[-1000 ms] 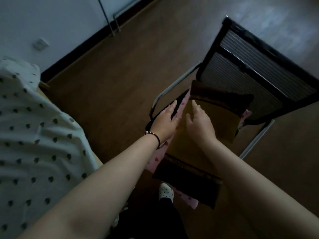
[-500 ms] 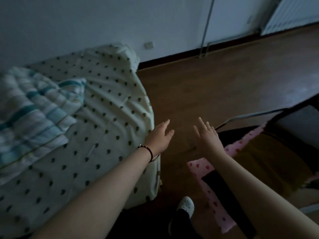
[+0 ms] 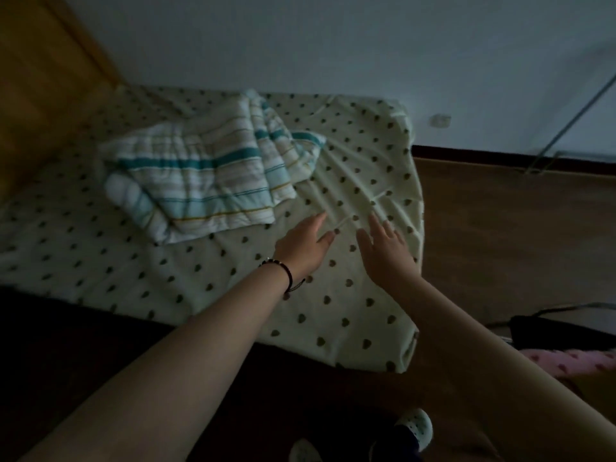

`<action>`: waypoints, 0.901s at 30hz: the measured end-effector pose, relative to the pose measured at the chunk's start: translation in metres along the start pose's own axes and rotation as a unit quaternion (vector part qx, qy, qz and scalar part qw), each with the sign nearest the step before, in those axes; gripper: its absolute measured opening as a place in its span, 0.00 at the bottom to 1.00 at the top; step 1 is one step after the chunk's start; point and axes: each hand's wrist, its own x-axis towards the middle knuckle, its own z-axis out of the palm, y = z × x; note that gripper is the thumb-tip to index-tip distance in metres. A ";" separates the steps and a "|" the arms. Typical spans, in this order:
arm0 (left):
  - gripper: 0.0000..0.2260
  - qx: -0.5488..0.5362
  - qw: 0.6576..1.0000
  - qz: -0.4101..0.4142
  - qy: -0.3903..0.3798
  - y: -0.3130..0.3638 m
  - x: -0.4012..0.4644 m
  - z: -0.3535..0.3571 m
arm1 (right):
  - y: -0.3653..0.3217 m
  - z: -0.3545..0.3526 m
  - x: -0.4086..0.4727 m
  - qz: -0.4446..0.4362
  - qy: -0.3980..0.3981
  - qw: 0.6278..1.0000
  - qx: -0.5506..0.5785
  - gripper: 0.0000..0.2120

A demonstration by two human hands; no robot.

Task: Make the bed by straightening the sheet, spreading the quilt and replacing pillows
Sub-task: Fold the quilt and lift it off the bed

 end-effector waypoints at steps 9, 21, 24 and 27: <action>0.26 -0.013 0.991 -0.092 0.100 -0.146 -0.062 -0.109 | -0.171 0.100 0.015 -0.098 -0.072 0.992 -0.040 0.30; 0.24 0.023 0.980 -0.135 0.142 -0.305 -0.005 -0.195 | -0.319 0.195 0.093 -0.167 -0.104 0.974 -0.115 0.26; 0.25 0.052 0.977 -0.164 0.122 -0.343 0.033 -0.209 | -0.340 0.215 0.132 -0.164 -0.112 0.969 -0.149 0.26; 0.25 0.060 0.974 -0.196 0.094 -0.382 0.067 -0.219 | -0.357 0.239 0.172 -0.146 -0.119 0.966 -0.176 0.26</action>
